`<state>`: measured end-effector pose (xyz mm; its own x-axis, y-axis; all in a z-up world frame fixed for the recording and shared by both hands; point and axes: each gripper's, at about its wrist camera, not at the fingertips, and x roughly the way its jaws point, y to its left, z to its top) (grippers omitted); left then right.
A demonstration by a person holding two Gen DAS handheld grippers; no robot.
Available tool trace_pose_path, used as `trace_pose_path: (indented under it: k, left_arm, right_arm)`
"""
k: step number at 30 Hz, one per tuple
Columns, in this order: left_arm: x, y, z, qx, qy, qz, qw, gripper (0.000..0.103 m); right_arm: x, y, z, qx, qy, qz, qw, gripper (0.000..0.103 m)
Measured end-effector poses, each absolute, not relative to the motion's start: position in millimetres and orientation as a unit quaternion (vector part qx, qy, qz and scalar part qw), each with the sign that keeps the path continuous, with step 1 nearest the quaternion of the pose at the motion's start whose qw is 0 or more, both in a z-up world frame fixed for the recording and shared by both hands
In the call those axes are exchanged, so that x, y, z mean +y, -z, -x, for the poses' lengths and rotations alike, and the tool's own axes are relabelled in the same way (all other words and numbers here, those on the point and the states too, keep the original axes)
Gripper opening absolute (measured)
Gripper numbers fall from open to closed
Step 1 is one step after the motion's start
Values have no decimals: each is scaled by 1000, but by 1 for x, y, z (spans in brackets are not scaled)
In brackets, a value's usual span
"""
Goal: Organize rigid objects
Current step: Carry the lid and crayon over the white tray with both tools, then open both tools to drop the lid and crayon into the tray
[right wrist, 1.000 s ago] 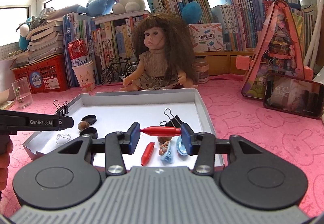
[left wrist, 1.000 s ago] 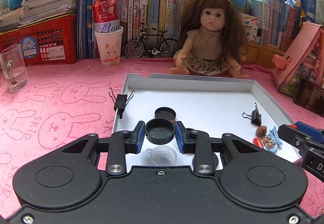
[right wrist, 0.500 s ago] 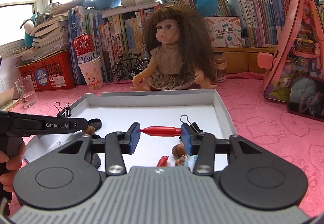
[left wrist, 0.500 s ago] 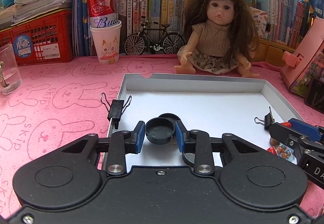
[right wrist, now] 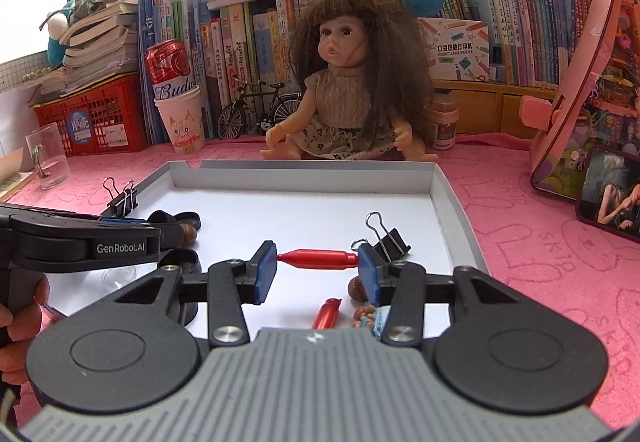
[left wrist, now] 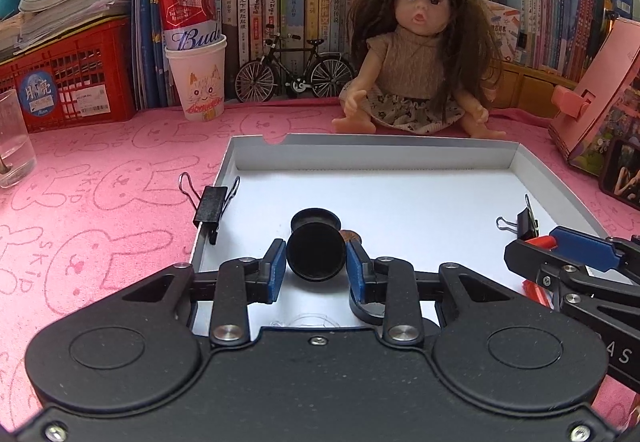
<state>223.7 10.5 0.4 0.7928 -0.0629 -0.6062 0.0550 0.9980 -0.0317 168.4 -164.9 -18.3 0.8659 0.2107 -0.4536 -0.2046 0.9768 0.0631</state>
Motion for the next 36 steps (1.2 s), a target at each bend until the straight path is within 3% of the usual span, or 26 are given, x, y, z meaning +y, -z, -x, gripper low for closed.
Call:
trace_pose_path:
  k: [13, 19, 21, 36]
  left_arm:
    - [10, 2, -221, 321, 32, 2, 947, 32]
    - [8, 0, -219, 317, 31, -1, 948, 40]
    - [7, 0, -218, 316, 30, -3, 948, 44]
    - [4, -12, -199, 298, 37, -3, 954, 69]
  right_arm:
    - [-163, 18, -170, 239, -106, -1, 965, 51]
    - [-164, 18, -168, 234, -107, -6, 966, 55]
    - [-166, 18, -167, 229, -108, -11, 967, 63]
    - [-169, 9, -154, 206, -92, -9, 974, 82]
